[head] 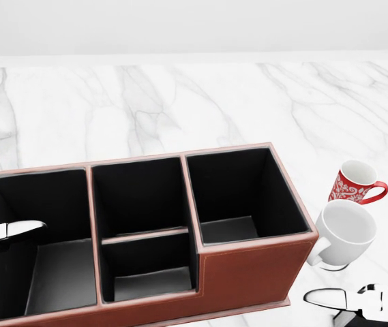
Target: Pick up the book and place it in the right compartment of the caddy.
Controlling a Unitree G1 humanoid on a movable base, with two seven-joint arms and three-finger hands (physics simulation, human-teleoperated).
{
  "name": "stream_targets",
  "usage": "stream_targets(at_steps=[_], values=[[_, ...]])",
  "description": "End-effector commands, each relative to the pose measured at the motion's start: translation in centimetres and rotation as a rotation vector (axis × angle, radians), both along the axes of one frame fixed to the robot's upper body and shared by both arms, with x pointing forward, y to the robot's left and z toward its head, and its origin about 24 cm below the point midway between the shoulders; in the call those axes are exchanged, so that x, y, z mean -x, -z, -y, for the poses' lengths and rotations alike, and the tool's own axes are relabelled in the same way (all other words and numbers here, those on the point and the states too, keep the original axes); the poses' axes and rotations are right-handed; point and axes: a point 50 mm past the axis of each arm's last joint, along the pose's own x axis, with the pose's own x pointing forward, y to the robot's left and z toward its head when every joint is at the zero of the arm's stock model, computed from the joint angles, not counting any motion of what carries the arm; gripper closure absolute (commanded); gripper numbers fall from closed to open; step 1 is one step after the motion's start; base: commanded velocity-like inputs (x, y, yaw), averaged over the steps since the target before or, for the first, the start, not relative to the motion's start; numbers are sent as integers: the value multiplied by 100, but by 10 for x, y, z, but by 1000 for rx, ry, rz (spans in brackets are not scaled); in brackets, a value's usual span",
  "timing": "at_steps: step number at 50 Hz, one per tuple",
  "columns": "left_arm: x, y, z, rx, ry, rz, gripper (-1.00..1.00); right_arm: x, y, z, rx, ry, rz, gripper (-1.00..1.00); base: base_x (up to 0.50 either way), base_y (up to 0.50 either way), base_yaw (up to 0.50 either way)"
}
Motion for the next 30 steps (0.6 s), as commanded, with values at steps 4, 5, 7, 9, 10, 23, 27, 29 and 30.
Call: stream_targets(at_steps=[4,5,7,9,10,23,27,29,30], values=[[-1,-1,-1,5,1,3,-100,13,-45,-8,60,-57,228,-100,0,0,0],[-1,-2,-1,5,0,8,-100,15,-55,-10,100,-65,274,-100,0,0,0],[-1,-2,-2,4,-1,9,-100,23,-79,-17,195,-95,399,-100,0,0,0],[-1,-3,-2,4,-2,10,-100,28,-90,-18,207,-156,468,-100,0,0,0],[-1,-3,-2,4,-3,11,-100,30,-92,-17,217,-153,482,-100,0,0,0],[-2,-2,-3,11,-7,7,-100,43,-76,3,616,-141,140,-100,0,0,0],[-2,-2,-3,10,-6,5,-100,49,-72,20,667,0,41,-100,0,0,0],[-2,-2,-2,8,-6,6,-100,49,-74,24,696,64,25,-100,0,0,0],[-2,-2,-2,8,-5,6,-100,49,-75,27,730,94,11,-100,0,0,0]])
